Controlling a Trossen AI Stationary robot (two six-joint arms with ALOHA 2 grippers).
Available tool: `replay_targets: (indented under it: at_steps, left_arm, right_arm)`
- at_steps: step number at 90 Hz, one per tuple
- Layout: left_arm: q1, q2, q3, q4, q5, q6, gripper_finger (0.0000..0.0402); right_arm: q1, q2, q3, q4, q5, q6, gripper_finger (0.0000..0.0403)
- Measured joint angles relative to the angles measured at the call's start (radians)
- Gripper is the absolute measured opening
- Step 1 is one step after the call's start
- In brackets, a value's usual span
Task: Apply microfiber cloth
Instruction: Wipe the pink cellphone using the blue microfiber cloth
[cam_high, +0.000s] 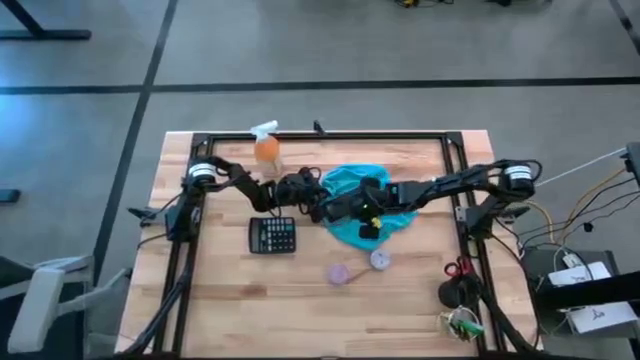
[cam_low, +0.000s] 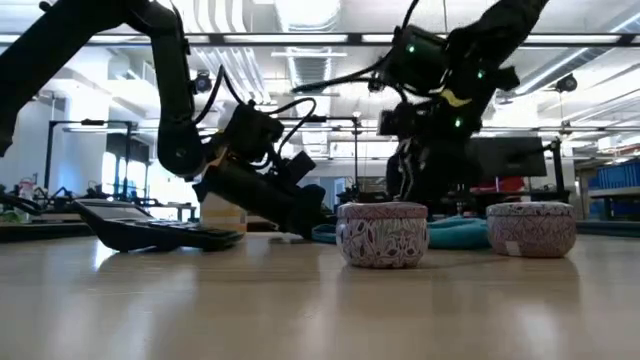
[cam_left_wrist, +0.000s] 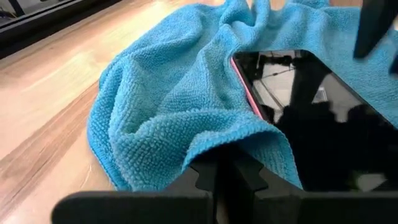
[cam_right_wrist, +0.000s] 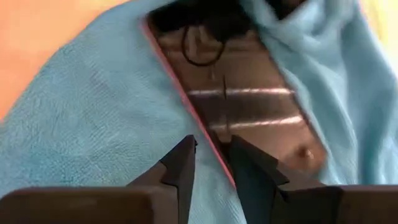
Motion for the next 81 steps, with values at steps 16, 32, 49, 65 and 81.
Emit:
replay_targets:
  at_steps: [16, 32, 49, 65, 81]
  left_arm:
    - [-0.001, 0.000, 0.000, -0.001, 0.000, -0.003, 0.0000]
    - [-0.002, 0.000, 0.000, 0.009, 0.056, 0.011, 0.0000]
    - [-0.002, 0.001, 0.001, 0.011, 0.072, 0.012, 0.0000]
    - [-0.002, 0.001, 0.001, 0.008, 0.075, 0.013, 0.0000]
    - [-0.003, 0.001, 0.002, 0.007, 0.077, 0.013, 0.0000]
  right_arm:
    - [0.047, 0.069, 0.019, 0.037, 0.185, -0.113, 0.0108]
    - [0.056, 0.091, 0.048, 0.047, 0.281, -0.168, 0.0117]
    - [0.055, 0.087, 0.114, 0.047, 0.342, -0.268, 0.0117]
    - [0.062, 0.084, 0.149, -0.051, 0.263, -0.258, 0.0107]
    - [0.062, 0.109, 0.118, -0.099, 0.203, -0.218, 0.0099]
